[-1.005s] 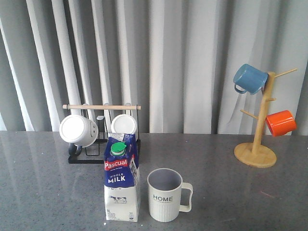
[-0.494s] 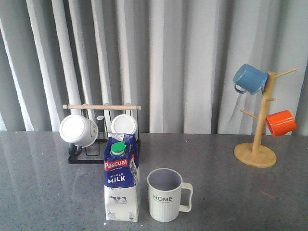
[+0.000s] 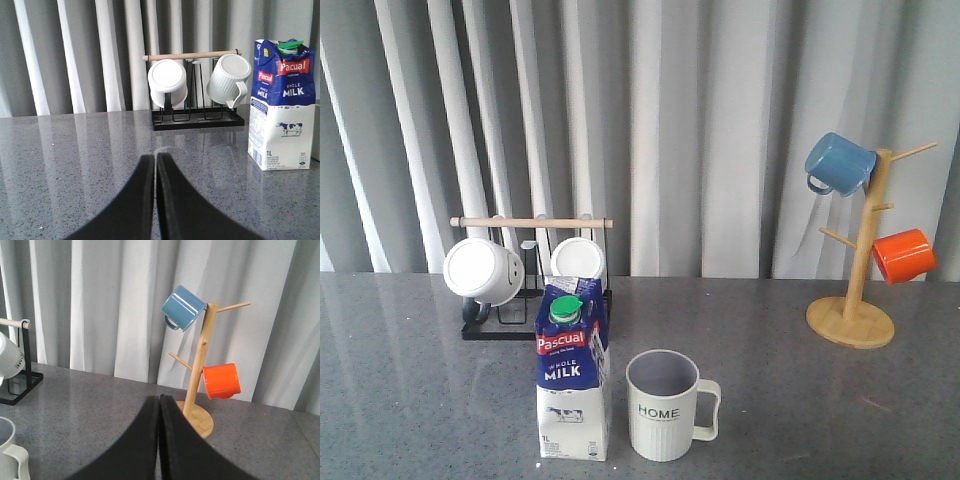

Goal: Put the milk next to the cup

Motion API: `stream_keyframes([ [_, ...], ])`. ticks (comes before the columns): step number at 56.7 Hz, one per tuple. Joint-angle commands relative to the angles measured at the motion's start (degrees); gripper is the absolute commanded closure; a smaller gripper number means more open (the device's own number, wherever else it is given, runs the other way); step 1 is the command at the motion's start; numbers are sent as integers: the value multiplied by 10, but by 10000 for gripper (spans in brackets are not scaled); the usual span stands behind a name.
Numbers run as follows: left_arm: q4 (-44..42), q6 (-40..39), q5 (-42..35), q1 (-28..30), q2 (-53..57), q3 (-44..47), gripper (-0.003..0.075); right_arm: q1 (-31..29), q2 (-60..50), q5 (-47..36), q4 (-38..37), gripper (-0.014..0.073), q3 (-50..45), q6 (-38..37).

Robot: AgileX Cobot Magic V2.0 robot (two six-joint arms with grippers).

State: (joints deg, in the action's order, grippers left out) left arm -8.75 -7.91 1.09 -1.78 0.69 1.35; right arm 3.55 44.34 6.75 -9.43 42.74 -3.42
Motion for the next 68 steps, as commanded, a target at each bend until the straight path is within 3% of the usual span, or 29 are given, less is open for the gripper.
stream_keyframes([
  [1,2,-7,-41,-1,7,-12,727,-3,-3,-40,-3,602,19,0],
  [18,2,-7,-41,-1,7,-12,727,-5,-20,-25,-4,602,-3,7],
  [31,2,-7,-41,-1,7,-12,727,-5,-143,-98,19,602,-183,9],
  [53,2,-7,-41,-1,7,-12,727,-5,-407,-97,34,602,-441,1],
  [60,2,-7,-41,-1,7,-12,727,-5,-459,-30,34,602,-449,1],
  [68,2,-7,-41,-1,7,-12,727,-5,-458,-28,34,602,-449,1],
])
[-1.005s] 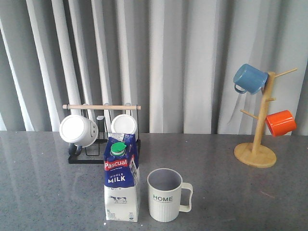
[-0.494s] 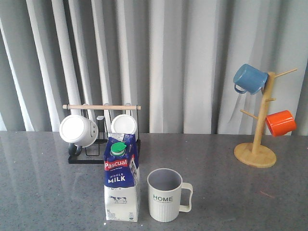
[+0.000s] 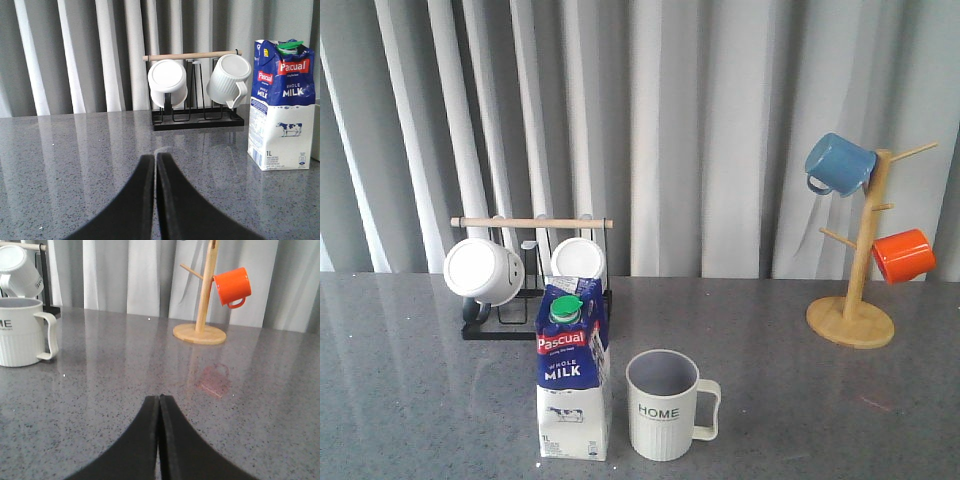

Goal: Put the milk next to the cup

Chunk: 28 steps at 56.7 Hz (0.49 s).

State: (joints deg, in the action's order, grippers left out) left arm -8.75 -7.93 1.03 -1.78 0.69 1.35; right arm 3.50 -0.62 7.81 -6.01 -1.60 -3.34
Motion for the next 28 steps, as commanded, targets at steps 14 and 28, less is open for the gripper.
stream_keyframes([
  [14,2,-7,-41,-1,7,-12,727,-5,-9,-43,0,602,-6,0],
  [28,2,-7,-41,-1,7,-12,727,-5,-9,-48,7,602,-6,0],
])
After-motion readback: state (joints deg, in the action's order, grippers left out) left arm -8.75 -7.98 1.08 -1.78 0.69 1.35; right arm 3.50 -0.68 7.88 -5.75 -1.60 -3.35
